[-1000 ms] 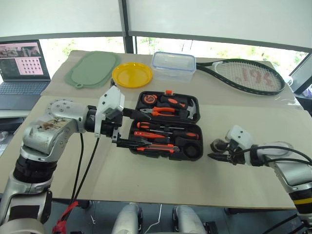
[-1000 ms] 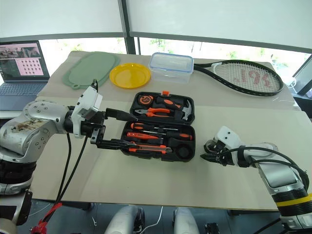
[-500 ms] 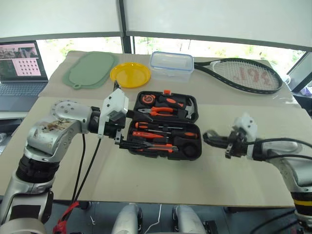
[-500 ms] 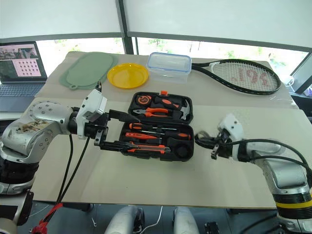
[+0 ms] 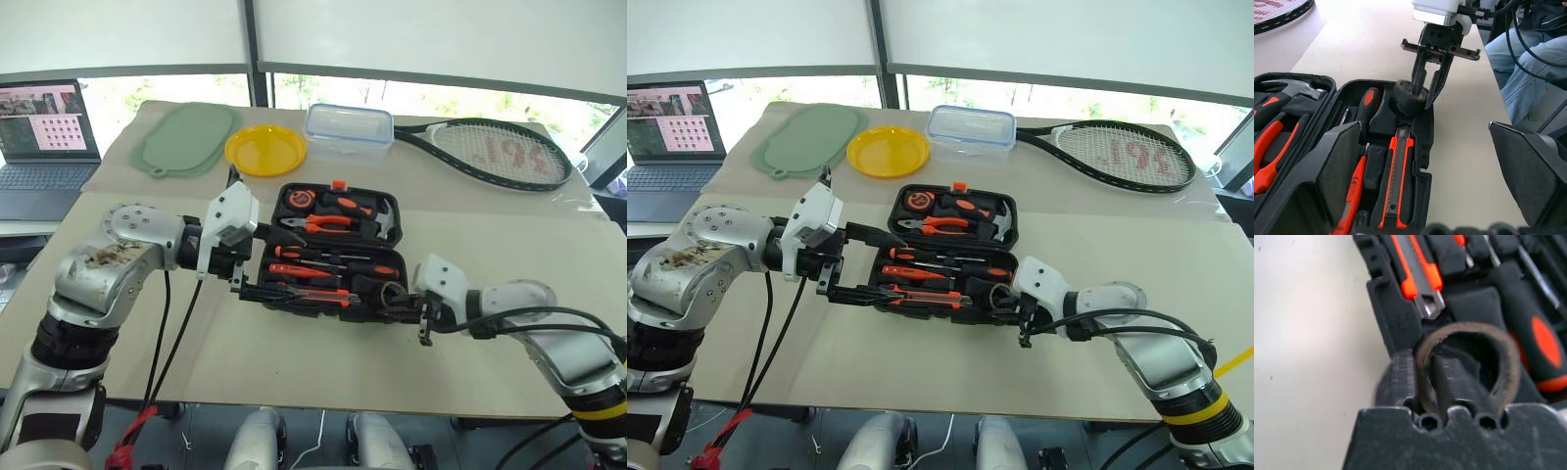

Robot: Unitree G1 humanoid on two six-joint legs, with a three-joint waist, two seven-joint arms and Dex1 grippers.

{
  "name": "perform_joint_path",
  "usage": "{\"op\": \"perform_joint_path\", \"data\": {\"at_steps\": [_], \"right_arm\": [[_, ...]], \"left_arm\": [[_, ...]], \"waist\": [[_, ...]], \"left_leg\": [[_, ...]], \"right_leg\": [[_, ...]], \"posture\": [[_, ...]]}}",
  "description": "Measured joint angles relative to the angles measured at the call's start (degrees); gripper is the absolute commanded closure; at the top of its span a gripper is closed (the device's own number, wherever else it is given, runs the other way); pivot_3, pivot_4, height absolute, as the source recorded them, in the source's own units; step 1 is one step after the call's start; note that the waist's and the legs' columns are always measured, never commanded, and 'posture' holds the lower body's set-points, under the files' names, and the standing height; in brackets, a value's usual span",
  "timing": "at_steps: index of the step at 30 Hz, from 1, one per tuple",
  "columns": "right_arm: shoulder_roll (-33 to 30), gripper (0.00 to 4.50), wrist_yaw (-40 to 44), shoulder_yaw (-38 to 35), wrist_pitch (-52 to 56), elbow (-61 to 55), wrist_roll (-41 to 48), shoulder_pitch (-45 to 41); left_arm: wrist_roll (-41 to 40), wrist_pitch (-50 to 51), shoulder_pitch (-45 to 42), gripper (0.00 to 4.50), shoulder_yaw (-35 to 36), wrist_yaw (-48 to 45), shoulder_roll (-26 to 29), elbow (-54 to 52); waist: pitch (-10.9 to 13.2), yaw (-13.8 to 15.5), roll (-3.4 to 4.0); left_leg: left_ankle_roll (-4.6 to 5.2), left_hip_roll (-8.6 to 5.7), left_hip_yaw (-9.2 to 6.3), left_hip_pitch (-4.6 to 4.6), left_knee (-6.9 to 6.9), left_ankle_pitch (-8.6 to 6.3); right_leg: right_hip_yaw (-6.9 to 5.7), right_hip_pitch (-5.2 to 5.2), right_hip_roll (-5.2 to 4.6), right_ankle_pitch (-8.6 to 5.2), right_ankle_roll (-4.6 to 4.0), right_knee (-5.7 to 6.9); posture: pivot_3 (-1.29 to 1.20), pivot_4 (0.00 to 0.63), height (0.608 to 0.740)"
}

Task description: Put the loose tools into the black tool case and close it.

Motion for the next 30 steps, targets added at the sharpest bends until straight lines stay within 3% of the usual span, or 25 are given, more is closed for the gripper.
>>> {"op": "perform_joint_path", "data": {"at_steps": [6, 12, 15, 18, 19, 22, 26, 30], "right_arm": [[0.9, 0.21, 0.4, -0.1, 1.0, -3.5, 2.2, 0.7], [0.4, 0.08, 0.2, -9.1, 3.9, -3.3, 7.5, 0.0], [-0.9, 0.72, -0.1, -14.3, 4.7, 1.6, 8.8, -0.9], [-1.9, 1.63, -0.9, -15.8, 3.4, 10.5, 6.5, -1.2], [-1.5, 2.12, -1.6, -15.8, 3.0, 13.1, 5.5, -1.5], [0.6, 2.89, -2.9, -14.4, 1.6, 17.7, 3.5, -3.4], [4.4, 4.35, -4.7, -10.4, -1.9, 23.6, -0.3, -7.6], [7.8, 4.47, -5.1, -5.0, -5.1, 27.9, -5.1, -10.7]], "left_arm": [[0.3, -1.0, 0.0, 0.0, 0.0, 0.0, 0.0, 0.5], [2.3, -1.3, 0.0, 0.0, -0.1, 1.7, -0.2, 4.4], [6.0, -4.0, 1.0, 0.65, 0.4, 5.9, -0.5, 10.6], [11.4, -7.2, 3.8, 1.62, 1.5, 11.7, -0.7, 19.9], [12.8, -7.9, 4.9, 2.14, 1.4, 12.8, -0.7, 22.2], [16.0, -10.3, 5.6, 2.9, 0.3, 14.8, -1.6, 25.7], [18.5, -12.1, 5.2, 4.36, -0.8, 17.8, -6.2, 27.7], [21.4, -12.1, 5.0, 4.48, -4.0, 19.8, -10.2, 28.5]], "waist": [[0.0, 0.0, 0.0], [0.0, 0.1, -0.01], [0.0, 0.0, 0.0], [0.0, -0.1, 0.0], [0.0, -0.2, -0.01], [0.0, -0.1, -0.01], [0.0, 0.0, -0.01], [0.0, 0.0, -0.01]], "left_leg": [[0.0, 0.0, 0.0, -0.01, 0.0, 0.0], [0.0, -0.02, 0.0, 0.0, 0.01, 0.0], [0.0, -0.01, 0.01, 0.04, -0.01, 0.0], [0.01, -0.01, 0.07, 0.07, -0.06, 0.0], [0.0, -0.01, 0.1, 0.01, -0.09, 0.0], [-0.01, 0.0, 0.11, -0.05, -0.07, 0.01], [-0.01, -0.05, 0.13, -0.03, -0.04, 0.01], [-0.01, -0.04, 0.13, -0.08, -0.04, 0.01]], "right_leg": [[0.0, 0.0, 0.0, 0.0, 0.0, 0.0], [0.0, 0.02, -0.03, 0.01, 0.01, 0.0], [0.0, 0.05, -0.02, 0.01, 0.0, -0.02], [0.01, 0.03, -0.01, 0.01, -0.01, -0.02], [0.02, -0.06, -0.01, 0.01, -0.02, -0.01], [0.02, -0.11, -0.03, 0.02, -0.02, 0.01], [0.01, -0.05, -0.07, 0.03, 0.01, 0.01], [0.01, -0.09, -0.06, 0.04, 0.01, 0.0]], "posture": [[0.0, 0.15, 0.738], [0.0, 0.15, 0.738], [0.0, 0.15, 0.738], [0.0, 0.15, 0.738], [0.0, 0.15, 0.738], [0.0, 0.15, 0.738], [0.0, 0.15, 0.738], [0.0, 0.15, 0.738]]}}
